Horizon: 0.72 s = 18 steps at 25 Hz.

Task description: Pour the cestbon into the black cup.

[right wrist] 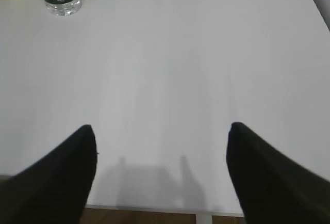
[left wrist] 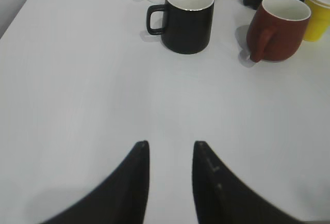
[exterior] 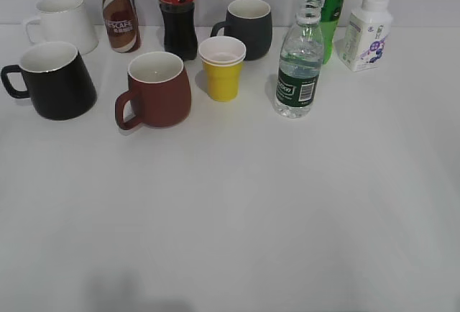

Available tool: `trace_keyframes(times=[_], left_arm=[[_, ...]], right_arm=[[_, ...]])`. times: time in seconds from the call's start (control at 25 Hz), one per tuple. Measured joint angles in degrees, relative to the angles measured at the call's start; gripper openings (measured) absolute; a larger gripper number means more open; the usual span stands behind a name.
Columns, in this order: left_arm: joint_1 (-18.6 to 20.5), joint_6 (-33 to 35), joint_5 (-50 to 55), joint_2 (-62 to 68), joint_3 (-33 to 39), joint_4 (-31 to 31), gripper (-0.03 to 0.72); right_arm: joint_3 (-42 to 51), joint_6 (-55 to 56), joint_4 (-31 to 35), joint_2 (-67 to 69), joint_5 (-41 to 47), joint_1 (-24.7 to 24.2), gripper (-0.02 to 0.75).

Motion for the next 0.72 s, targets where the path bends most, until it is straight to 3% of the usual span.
trace_keyframes(times=[0.72], left_arm=[[0.00, 0.00, 0.00, 0.00, 0.00, 0.00, 0.220]], right_arm=[[0.00, 0.00, 0.05, 0.00, 0.00, 0.00, 0.589]])
